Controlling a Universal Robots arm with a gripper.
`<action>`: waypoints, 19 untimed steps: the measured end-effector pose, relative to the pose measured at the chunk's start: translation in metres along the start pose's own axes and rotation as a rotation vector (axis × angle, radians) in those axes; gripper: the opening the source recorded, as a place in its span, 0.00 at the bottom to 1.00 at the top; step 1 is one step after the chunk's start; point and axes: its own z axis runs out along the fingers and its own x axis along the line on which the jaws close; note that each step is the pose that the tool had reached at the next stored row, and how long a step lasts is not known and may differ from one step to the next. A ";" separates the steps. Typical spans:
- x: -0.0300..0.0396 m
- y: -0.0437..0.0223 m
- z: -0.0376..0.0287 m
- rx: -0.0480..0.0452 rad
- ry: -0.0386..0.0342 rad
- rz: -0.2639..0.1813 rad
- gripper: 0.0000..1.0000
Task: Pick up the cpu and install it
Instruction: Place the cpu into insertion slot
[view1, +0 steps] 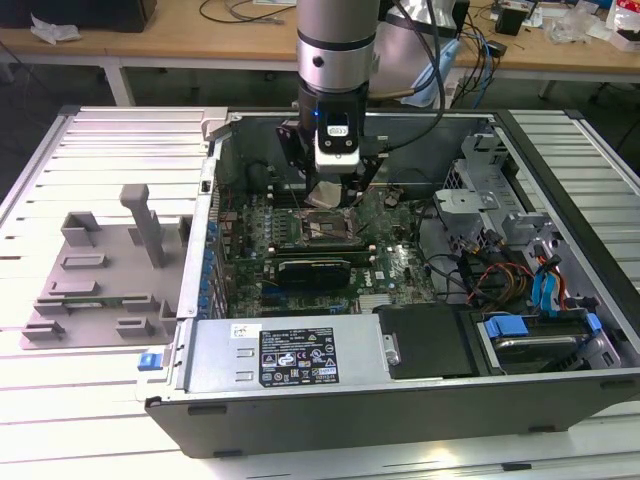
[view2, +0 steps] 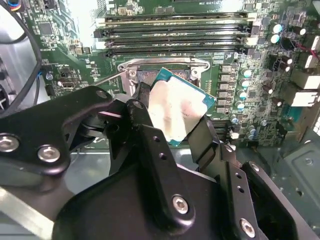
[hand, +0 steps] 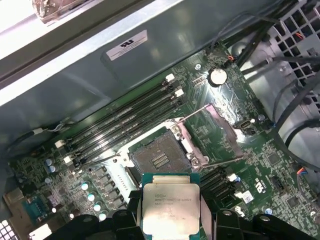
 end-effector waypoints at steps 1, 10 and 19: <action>0.0000 0.0000 0.0000 0.0003 -0.0005 0.011 0.55; 0.0000 -0.0001 0.0016 0.0045 -0.0099 0.224 0.55; 0.0001 -0.0002 0.0047 0.0104 -0.0225 0.508 0.55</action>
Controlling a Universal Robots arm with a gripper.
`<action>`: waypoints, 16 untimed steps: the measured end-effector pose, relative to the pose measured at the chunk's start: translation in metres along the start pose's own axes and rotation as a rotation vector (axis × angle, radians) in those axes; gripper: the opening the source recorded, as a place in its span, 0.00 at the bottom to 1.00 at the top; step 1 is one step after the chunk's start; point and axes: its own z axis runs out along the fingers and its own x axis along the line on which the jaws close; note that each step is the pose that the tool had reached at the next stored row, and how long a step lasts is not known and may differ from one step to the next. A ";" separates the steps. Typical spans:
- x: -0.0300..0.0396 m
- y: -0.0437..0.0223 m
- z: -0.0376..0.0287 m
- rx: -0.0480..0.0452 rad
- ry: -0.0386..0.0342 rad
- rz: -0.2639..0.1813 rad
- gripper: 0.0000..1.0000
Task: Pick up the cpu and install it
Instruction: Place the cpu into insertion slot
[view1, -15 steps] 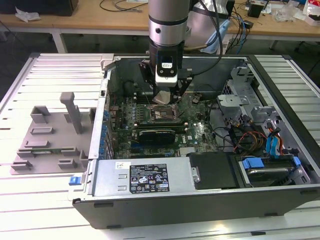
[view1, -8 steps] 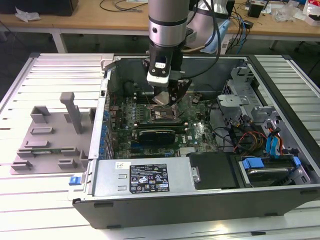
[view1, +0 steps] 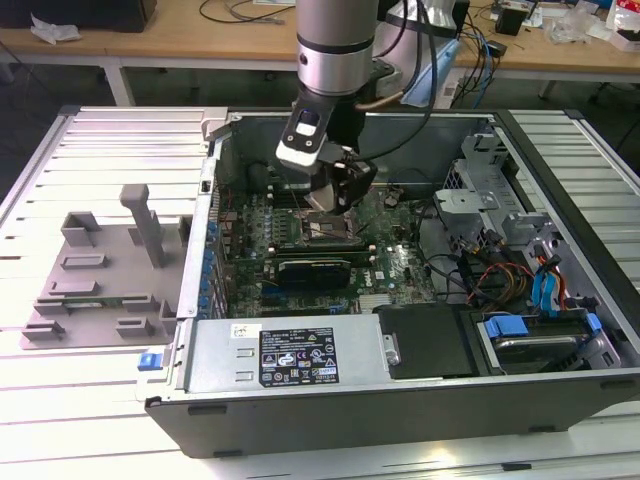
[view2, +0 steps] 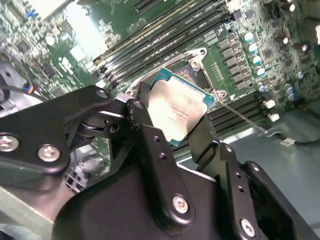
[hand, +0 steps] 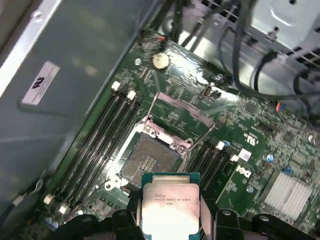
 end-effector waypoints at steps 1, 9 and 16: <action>0.0000 0.0000 0.0005 0.0008 -0.0018 0.041 0.55; 0.0001 -0.0002 0.0038 0.0060 -0.0133 0.299 0.55; 0.0001 -0.0002 0.0055 0.0083 -0.0185 0.416 0.55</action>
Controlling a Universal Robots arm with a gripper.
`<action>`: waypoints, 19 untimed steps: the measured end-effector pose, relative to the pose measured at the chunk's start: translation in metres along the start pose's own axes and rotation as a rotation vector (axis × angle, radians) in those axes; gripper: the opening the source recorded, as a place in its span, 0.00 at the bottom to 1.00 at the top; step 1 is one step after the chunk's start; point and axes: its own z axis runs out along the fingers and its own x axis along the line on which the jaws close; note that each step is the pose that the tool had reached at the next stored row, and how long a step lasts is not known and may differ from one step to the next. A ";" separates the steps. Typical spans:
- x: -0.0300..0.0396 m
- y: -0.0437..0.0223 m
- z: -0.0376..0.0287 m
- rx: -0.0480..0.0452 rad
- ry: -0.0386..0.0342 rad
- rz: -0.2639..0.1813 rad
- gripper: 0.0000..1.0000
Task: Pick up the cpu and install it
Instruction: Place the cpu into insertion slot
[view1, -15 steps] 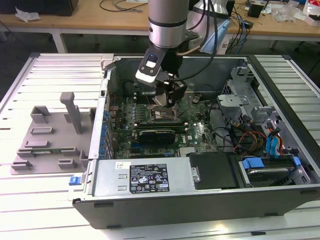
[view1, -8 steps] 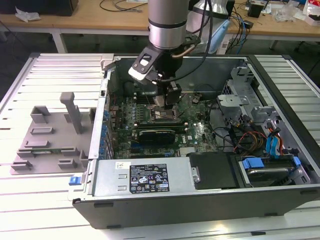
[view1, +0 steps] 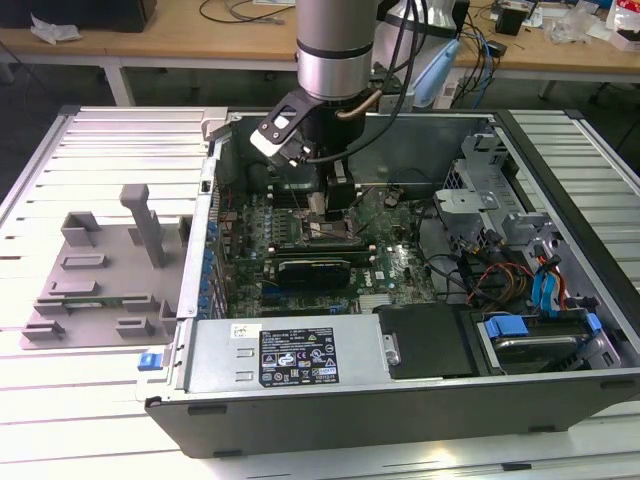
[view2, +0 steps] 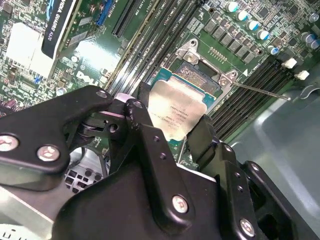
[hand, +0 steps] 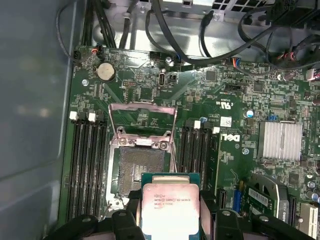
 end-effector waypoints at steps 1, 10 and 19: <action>0.0000 0.0000 0.0000 0.0000 0.0000 0.000 0.55; 0.0063 0.0009 0.0124 0.0001 0.0003 0.009 0.55; 0.0067 0.0092 0.0246 0.0004 0.0019 0.036 0.55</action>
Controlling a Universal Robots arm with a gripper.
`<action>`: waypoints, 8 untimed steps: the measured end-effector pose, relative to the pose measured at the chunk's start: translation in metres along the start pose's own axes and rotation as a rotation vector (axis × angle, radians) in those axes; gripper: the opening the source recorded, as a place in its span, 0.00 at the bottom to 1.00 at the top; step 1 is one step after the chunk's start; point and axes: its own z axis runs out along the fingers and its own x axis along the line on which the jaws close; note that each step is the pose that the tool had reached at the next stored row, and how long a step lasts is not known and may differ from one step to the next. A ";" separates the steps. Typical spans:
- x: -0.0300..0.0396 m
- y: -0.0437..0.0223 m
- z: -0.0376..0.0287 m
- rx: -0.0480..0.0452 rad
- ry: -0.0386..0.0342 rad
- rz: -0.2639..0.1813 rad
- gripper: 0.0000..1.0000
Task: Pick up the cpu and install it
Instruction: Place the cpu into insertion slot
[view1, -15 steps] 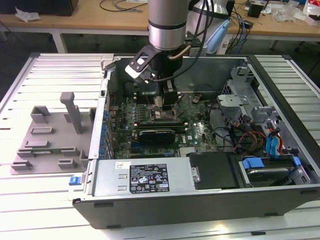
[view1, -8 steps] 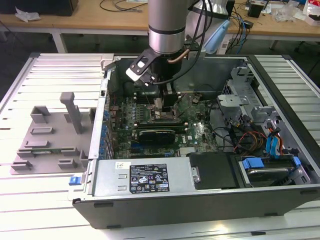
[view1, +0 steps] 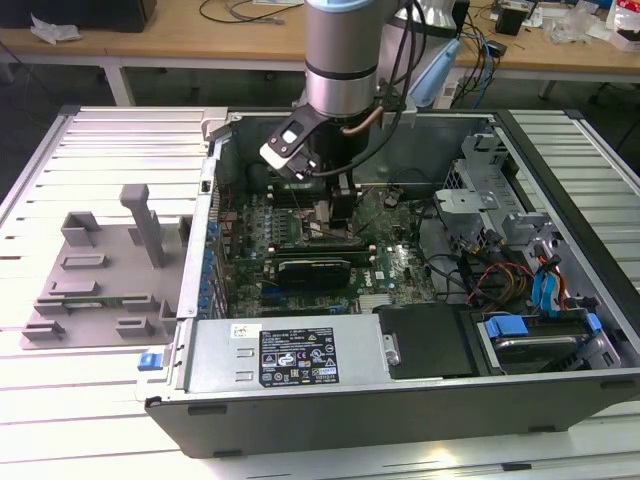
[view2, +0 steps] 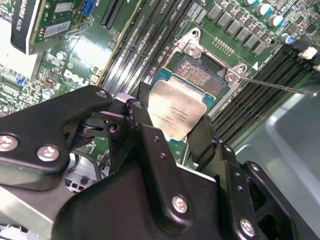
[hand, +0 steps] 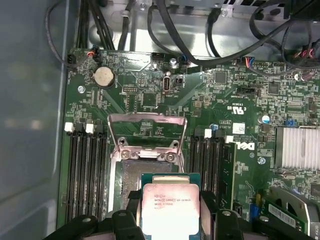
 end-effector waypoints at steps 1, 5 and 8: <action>0.0011 0.0000 0.0015 0.0001 0.0000 0.002 0.55; 0.0047 -0.0002 0.0050 -0.0041 0.0007 0.003 0.55; 0.0062 -0.0007 0.0103 -0.0121 0.0002 0.003 0.55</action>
